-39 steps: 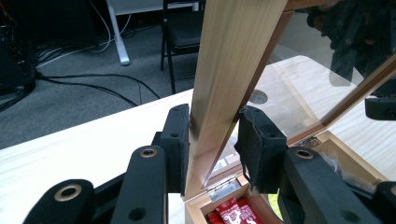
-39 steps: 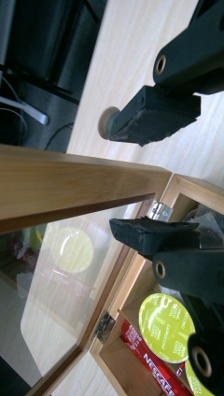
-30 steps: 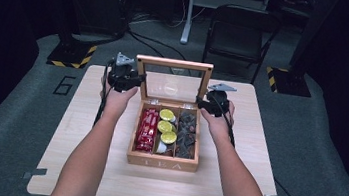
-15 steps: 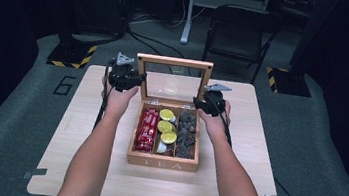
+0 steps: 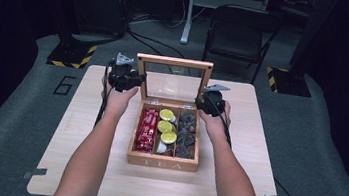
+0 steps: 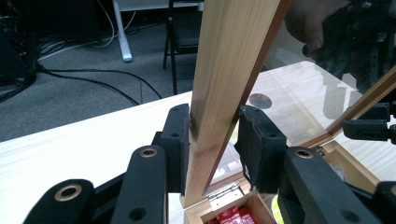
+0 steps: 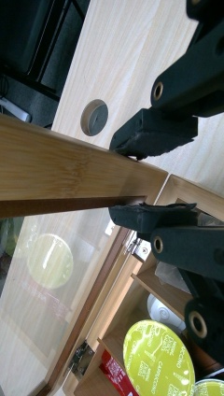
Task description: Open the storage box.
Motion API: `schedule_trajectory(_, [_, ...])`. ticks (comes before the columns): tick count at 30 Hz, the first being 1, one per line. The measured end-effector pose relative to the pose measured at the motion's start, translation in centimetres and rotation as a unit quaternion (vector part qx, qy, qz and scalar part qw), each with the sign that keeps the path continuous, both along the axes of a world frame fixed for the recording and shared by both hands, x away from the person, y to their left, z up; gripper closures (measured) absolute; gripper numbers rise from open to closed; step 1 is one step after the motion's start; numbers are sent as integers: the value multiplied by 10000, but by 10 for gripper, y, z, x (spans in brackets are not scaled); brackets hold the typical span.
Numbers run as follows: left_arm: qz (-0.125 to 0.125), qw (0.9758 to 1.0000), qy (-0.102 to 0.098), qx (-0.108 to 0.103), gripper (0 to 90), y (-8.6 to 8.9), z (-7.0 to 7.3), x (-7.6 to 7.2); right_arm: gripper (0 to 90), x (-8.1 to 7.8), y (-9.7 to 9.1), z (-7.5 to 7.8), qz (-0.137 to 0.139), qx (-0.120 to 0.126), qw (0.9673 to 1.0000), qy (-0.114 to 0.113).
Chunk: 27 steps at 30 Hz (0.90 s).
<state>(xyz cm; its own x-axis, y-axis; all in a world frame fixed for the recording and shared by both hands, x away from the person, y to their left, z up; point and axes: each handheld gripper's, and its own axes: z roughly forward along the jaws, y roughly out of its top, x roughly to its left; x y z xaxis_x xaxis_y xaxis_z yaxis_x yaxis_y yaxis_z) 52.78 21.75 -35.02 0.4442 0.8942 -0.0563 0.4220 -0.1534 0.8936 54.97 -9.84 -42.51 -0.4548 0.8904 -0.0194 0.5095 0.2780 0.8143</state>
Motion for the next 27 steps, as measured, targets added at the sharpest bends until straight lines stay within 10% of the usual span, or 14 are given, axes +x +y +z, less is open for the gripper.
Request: schedule_trajectory(27, [29,9996,274,-24,502,11,-32,-8,644,8,-3,0,21,155,9998,112])
